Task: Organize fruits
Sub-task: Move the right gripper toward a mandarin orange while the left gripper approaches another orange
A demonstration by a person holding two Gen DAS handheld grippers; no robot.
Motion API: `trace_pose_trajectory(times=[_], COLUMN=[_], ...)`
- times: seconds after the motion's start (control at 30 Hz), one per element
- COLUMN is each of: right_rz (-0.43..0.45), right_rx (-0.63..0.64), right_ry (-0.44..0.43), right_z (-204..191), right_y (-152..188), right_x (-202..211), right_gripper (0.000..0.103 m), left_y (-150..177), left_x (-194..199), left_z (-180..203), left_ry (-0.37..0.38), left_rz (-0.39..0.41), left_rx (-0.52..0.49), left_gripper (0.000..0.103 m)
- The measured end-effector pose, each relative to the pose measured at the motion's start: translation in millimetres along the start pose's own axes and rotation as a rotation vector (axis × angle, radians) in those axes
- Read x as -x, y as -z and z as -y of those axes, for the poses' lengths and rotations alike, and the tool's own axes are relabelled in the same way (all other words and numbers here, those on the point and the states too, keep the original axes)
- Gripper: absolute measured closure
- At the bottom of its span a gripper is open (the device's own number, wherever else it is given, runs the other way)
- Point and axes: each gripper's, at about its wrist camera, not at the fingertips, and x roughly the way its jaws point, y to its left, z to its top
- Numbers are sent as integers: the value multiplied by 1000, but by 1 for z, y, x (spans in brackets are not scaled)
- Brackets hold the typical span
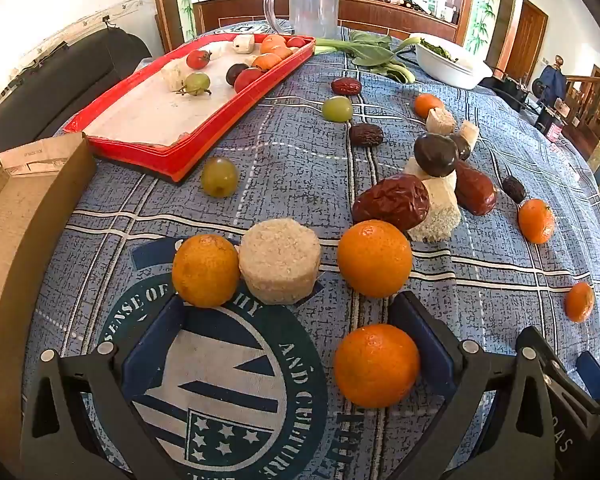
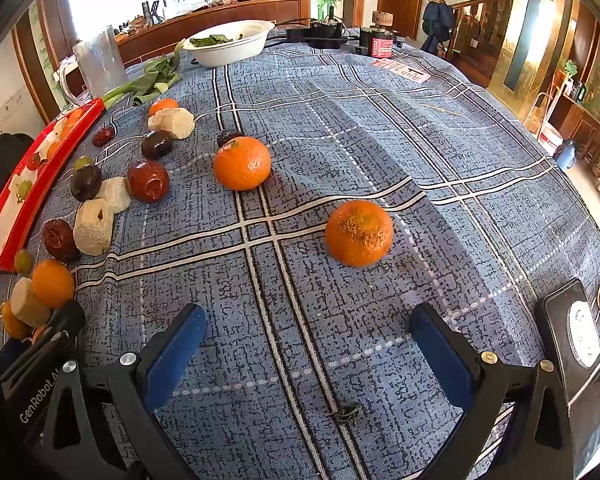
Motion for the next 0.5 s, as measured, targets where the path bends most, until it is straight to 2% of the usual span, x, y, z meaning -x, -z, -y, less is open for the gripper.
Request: trace_pose_trajectory(times=[0.37,0.5], right_rz=[0,-26], right_rx=[3,116], right_ry=[3,-68], right_z=[0,5], right_y=[0,-4], right_x=[0,-2], right_gripper=[0,0], left_y=[0,-2], left_x=[0,2], left_z=[-1,-2], left_ry=[1,1], left_rz=[0,-60], left_rx=[3,-6], left_gripper=[0,0])
